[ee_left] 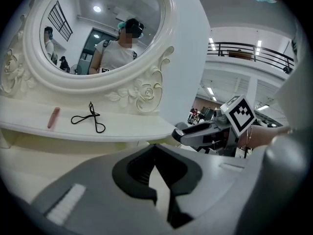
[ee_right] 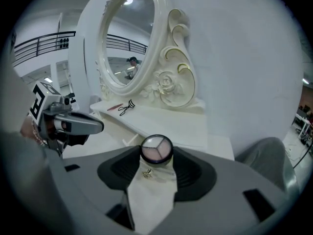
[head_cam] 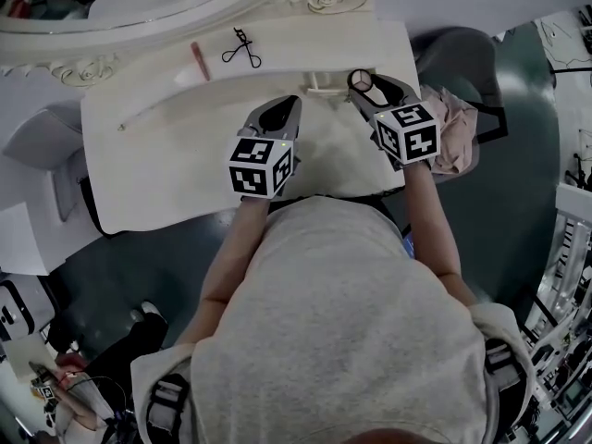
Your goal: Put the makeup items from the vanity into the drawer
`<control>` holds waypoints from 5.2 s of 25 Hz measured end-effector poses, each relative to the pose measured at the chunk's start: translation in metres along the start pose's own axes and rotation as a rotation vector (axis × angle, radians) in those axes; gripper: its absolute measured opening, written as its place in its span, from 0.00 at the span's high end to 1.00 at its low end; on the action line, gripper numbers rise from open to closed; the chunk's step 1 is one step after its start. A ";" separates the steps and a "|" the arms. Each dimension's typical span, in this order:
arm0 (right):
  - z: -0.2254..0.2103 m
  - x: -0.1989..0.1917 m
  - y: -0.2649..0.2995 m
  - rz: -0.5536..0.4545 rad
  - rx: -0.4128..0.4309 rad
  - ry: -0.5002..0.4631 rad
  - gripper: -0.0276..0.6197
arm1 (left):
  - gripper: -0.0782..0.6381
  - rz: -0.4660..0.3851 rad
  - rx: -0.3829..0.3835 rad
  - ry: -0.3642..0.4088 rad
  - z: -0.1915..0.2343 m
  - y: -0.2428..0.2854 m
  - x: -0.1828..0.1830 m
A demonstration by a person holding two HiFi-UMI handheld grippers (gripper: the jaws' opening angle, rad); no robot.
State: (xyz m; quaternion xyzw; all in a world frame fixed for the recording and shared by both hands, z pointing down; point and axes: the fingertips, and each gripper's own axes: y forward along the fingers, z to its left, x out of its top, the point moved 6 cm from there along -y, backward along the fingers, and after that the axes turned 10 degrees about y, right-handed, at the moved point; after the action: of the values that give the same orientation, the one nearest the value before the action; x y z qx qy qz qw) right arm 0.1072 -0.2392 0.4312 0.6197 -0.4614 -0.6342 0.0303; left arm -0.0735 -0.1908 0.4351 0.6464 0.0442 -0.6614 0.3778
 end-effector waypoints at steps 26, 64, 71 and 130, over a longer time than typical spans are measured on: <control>-0.018 0.002 0.025 0.299 0.118 0.096 0.63 | 0.88 0.010 -0.039 -0.016 0.003 0.019 -0.002; -0.016 -0.001 0.048 0.199 -0.108 0.222 0.63 | 0.88 -0.030 -0.031 -0.041 -0.002 0.015 0.004; -0.016 -0.001 0.048 0.189 -0.105 0.217 0.63 | 0.88 -0.033 -0.038 -0.034 -0.004 0.012 0.004; 0.082 0.039 -0.055 -0.464 0.298 0.082 0.95 | 0.88 -0.113 -0.011 0.058 -0.024 -0.024 0.026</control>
State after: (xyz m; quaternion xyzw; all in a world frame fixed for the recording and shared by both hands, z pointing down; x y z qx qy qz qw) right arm 0.0605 -0.1864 0.3515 0.7317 -0.3937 -0.5235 -0.1885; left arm -0.0634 -0.1721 0.3981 0.6598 0.0951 -0.6624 0.3418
